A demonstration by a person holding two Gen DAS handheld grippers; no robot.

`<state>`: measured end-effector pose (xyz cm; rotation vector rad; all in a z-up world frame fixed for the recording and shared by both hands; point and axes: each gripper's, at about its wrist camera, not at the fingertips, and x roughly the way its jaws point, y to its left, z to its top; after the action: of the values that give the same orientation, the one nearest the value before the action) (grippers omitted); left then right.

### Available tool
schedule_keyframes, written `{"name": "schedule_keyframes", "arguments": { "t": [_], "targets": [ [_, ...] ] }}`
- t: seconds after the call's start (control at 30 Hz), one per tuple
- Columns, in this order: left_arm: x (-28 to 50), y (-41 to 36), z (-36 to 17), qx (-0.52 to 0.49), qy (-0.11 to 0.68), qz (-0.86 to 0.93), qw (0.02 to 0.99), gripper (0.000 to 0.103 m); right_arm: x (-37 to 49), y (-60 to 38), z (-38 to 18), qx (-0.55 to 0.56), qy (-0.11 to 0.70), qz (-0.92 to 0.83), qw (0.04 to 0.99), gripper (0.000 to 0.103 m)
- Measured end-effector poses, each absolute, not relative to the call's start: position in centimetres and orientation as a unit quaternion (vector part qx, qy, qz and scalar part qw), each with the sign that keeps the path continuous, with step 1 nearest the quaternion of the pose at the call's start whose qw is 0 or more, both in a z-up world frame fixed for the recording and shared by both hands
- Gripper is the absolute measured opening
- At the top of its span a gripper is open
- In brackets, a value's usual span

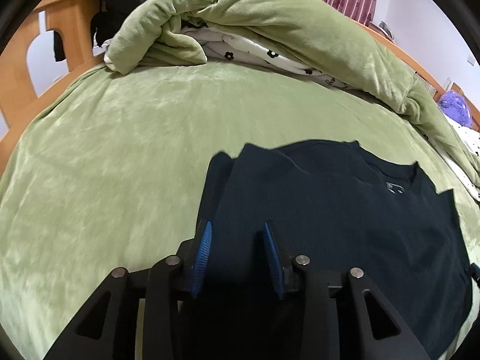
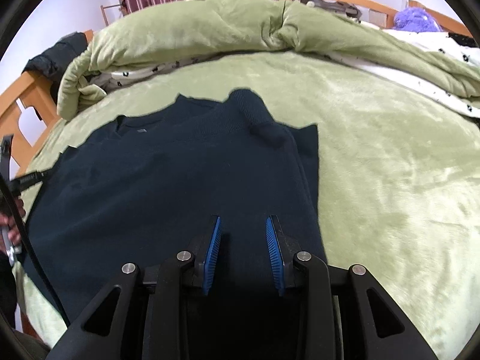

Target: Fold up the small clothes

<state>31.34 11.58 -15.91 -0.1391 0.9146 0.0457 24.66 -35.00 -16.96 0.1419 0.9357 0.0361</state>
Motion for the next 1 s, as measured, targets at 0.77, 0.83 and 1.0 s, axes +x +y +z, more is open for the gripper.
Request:
{"name": "schedule_keyframes", "arguments": {
  "t": [0.77, 0.83, 1.0],
  "targets": [
    [14.5, 9.8, -4.9, -0.043, 0.386, -0.005, 0.921, 0.056, 15.1, -23.6, -1.4, 0.033, 0.357, 0.071, 0.931, 0.062],
    [14.2, 10.7, -6.4, -0.068, 0.4, -0.004, 0.914, 0.056, 15.3, -22.4, -2.6, 0.021, 0.363, 0.064, 0.929, 0.062],
    [13.7, 13.5, -12.3, -0.14, 0.434, -0.01, 0.89, 0.056, 16.4, -19.5, -8.2, 0.005, 0.376, 0.06, 0.925, 0.062]
  ]
}}
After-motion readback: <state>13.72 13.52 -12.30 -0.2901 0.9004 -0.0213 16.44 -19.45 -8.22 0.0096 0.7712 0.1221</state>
